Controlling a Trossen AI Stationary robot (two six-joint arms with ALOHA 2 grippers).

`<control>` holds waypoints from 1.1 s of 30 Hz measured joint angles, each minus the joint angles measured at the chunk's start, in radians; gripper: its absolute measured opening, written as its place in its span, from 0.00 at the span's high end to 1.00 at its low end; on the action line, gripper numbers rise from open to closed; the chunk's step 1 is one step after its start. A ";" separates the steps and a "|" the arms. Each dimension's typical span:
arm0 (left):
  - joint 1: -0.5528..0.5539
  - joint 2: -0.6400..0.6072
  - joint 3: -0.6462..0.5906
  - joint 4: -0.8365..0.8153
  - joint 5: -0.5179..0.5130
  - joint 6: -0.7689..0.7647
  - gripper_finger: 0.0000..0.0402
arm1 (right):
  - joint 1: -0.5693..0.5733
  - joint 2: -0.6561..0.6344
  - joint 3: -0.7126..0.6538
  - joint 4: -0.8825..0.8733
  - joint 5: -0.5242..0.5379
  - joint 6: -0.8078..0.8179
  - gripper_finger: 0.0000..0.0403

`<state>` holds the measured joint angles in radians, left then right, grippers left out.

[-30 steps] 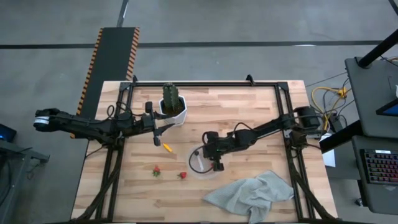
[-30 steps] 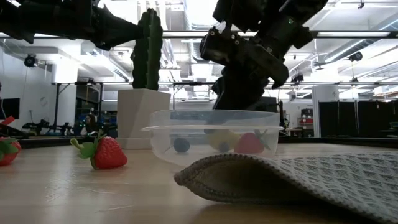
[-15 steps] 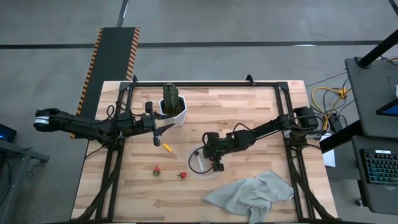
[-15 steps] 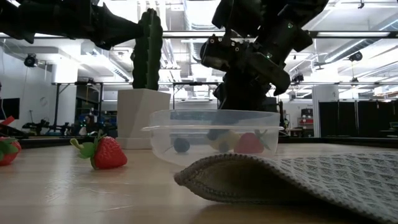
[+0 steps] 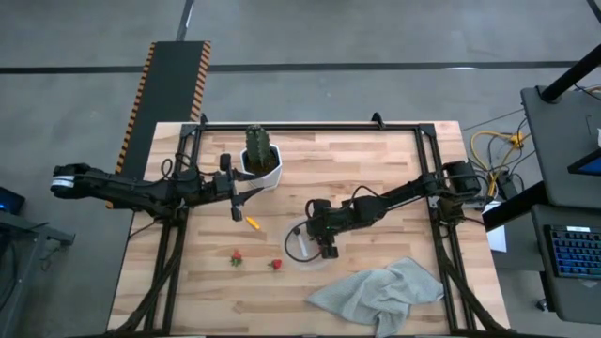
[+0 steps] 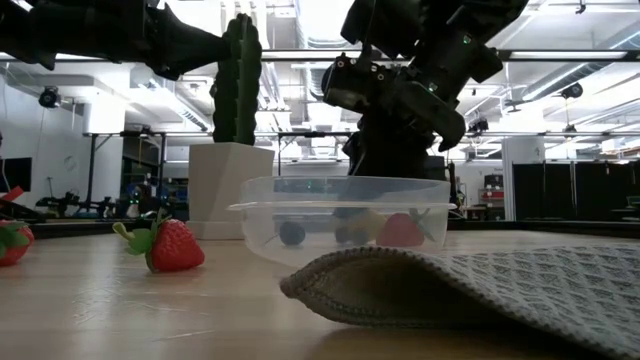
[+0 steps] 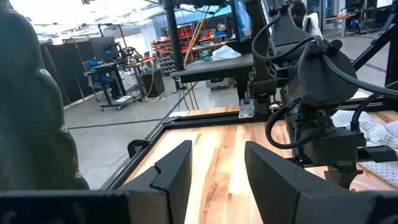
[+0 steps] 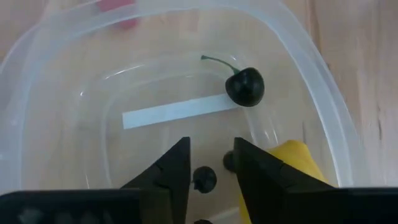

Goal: Pick and placing Produce into tupperware
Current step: Put the yellow corn into the transparent container

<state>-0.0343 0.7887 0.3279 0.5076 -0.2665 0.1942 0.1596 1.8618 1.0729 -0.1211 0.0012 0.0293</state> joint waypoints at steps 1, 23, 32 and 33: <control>0.000 0.000 0.000 0.000 0.000 0.000 0.66 | 0.000 0.000 0.000 0.000 0.000 0.005 0.69; 0.000 0.000 0.000 0.001 0.001 0.001 0.66 | 0.046 -0.771 -0.281 -0.133 0.318 -0.078 0.68; 0.000 0.000 0.000 0.005 0.001 0.001 0.66 | 0.127 -1.202 -0.592 -0.036 0.365 -0.029 0.68; 0.000 0.000 0.000 0.005 0.001 0.001 0.66 | 0.126 -1.239 -0.632 -0.004 0.348 -0.032 0.68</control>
<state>-0.0345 0.7887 0.3279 0.5129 -0.2653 0.1955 0.2859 0.6226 0.4413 -0.1255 0.3490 -0.0026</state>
